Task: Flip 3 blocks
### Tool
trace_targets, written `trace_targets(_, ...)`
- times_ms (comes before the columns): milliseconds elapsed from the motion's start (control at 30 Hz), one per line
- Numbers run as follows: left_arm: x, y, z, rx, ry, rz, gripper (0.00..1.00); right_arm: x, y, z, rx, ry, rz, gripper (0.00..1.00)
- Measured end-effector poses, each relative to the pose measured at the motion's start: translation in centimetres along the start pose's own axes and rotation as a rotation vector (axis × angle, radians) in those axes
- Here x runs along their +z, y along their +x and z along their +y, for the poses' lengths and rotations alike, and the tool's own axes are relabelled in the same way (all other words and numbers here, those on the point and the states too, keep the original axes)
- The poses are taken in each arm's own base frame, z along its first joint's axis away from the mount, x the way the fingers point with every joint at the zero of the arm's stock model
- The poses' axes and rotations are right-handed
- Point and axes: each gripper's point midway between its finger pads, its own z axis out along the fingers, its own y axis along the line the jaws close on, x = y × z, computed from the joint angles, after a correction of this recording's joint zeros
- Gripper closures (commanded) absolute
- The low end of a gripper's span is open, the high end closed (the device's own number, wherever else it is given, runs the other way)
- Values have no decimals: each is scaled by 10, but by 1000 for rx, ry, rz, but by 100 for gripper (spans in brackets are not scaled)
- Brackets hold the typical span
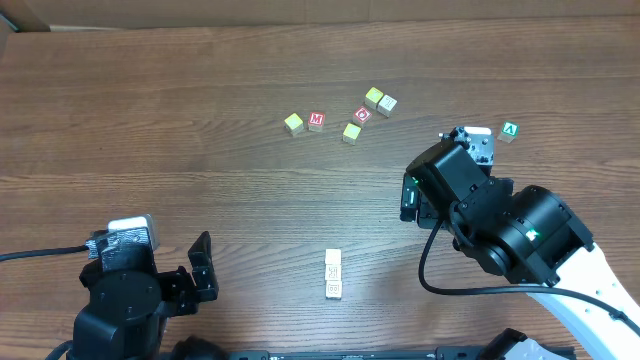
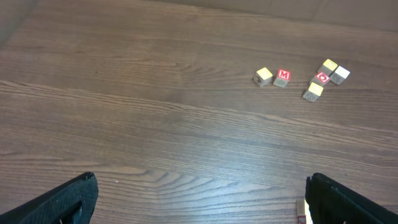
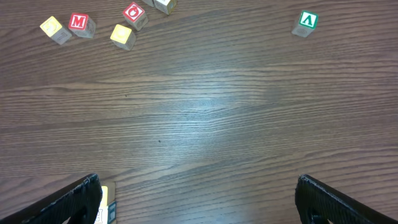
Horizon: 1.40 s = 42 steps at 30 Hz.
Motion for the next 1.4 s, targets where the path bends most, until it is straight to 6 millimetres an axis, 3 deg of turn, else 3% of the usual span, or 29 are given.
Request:
trace_targets(900,0,0,0,0,0,0,0,-2,-3,-6,-38,21,-21,0)
trace_targets(1000,0,0,0,0,1,0,0,-14,-28,6,-21,-73,-145,0)
trace_targets(1167,0,0,-1,0,3,2,0,-56,-77,10,-73,-299,-449,0)
trace_targets(1267,0,1,0,1,3,2,0,-72,-87,-8,-86,-350,-596,0)
trace_targets(1400,0,0,-1,0,3,2,0,-76,-78,-33,-74,-375,-760,0)
